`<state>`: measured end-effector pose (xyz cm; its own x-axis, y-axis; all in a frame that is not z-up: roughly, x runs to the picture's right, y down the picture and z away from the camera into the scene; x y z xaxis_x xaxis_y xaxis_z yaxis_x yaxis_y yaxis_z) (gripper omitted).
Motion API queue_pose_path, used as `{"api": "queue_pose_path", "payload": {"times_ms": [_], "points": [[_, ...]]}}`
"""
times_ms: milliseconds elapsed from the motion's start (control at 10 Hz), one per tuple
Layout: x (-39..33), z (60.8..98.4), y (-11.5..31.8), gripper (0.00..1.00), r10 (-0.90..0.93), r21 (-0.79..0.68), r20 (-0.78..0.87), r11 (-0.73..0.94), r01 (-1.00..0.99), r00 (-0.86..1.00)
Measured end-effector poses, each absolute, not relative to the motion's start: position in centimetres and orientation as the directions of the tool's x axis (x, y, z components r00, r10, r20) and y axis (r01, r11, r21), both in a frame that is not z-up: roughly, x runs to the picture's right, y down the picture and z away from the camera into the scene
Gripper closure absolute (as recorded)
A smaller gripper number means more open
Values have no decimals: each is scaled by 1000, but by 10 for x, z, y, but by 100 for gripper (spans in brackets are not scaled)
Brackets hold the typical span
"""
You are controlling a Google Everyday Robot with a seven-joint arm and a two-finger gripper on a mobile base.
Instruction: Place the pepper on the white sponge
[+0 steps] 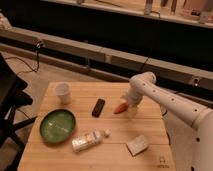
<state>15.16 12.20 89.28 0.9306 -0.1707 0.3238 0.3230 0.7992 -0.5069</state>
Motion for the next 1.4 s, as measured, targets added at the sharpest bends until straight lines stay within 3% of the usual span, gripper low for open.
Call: {"api": "queue_pose_path", "payload": {"times_ms": [700,1000,1200,1400], "points": [[130,910,127,22,-257,-510,350,755,413,901],[129,912,129,54,-265,-508,326,760,405,907],[128,908,130,83,-266,-498,314,771,396,911],[127,898,126,100,-260,-471,321,790,392,911]]}}
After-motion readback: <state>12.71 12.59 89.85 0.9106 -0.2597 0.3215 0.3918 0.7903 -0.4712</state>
